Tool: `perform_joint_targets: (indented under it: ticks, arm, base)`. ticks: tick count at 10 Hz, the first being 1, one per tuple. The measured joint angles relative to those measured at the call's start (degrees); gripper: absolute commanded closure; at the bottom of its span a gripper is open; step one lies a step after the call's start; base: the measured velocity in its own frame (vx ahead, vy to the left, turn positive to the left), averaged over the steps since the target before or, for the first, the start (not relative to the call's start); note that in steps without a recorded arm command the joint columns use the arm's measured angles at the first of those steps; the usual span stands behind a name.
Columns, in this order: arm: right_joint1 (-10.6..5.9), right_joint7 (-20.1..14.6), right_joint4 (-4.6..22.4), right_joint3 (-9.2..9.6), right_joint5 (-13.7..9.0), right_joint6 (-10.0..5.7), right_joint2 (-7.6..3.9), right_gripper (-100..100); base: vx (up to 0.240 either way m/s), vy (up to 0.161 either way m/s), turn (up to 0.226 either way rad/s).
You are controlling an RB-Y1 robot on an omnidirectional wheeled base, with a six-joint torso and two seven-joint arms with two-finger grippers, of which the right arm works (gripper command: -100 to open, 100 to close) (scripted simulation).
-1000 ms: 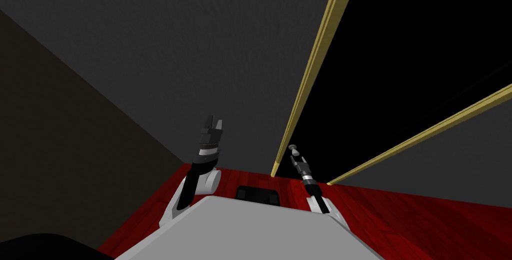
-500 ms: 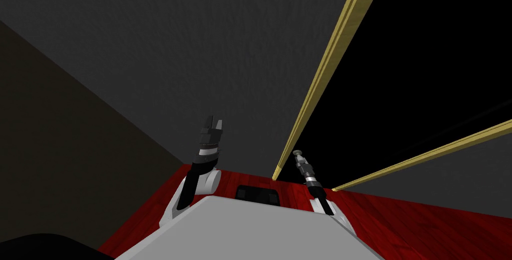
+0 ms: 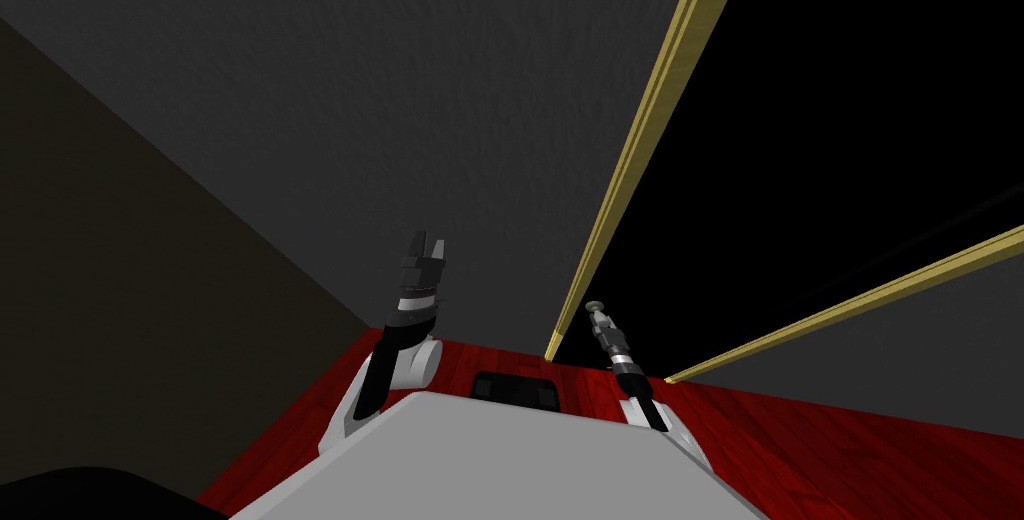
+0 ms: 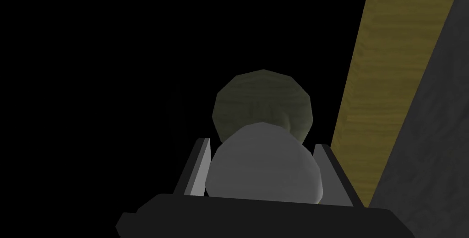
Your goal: Pull the door open
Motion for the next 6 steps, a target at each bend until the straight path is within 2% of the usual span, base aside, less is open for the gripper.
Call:
perform_joint_targets:
  ticks: [6]
  arm:
    - [-0.28, -7.27, -0.06, 1.07, -1.94, 0.19, -0.34, 100]
  base:
    - [-0.025, -0.014, 0.029]
